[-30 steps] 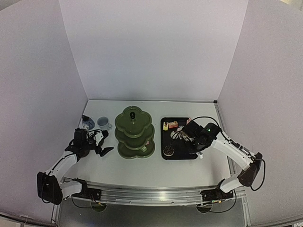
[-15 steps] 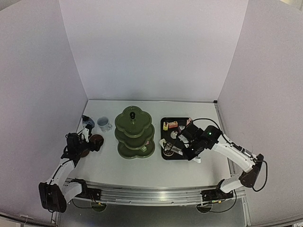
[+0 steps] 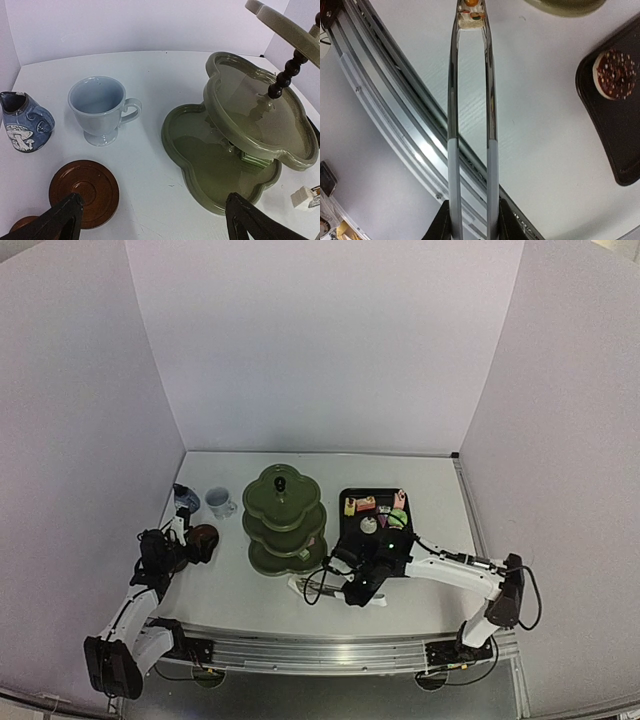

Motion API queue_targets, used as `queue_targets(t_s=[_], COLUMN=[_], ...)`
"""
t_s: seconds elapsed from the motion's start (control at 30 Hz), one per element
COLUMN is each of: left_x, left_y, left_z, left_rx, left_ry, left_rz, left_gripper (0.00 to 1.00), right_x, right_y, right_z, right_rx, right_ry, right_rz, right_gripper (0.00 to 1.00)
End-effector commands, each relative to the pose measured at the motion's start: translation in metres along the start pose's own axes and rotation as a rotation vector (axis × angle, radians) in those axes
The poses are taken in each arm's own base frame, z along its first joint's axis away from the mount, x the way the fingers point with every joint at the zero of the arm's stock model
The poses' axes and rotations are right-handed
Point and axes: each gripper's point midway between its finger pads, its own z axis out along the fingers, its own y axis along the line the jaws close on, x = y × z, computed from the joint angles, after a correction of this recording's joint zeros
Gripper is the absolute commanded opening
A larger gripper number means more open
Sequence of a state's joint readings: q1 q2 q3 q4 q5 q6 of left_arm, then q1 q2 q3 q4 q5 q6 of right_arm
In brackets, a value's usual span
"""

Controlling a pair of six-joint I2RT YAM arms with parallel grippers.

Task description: Serve the afternoon tea

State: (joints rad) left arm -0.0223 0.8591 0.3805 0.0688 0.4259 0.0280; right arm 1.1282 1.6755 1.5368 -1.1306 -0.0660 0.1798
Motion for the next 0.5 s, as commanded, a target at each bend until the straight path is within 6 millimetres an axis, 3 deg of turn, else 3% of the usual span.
queue_targets(t_s=[0.0, 0.27, 0.47], left_x=[-0.014, -0.012, -0.011], left_y=[-0.002, -0.002, -0.002], left_z=[-0.006, -0.007, -0.008], left_rx=[0.002, -0.003, -0.005], left_ry=[-0.073, -0.084, -0.084], left_rz=[0.012, 0.022, 0.024], left_gripper=[0.99, 0.99, 1.00], right_x=[-0.076, -0.134, -0.148], right_y=[0.008, 0.003, -0.004], right_z=[0.004, 0.038, 0.053], right_rx=[0.081, 0.204, 0.267], right_ry=[-0.212, -0.250, -0.258], right_rz=[-0.064, -0.057, -0.024], right_gripper=[0.00, 0.00, 0.00])
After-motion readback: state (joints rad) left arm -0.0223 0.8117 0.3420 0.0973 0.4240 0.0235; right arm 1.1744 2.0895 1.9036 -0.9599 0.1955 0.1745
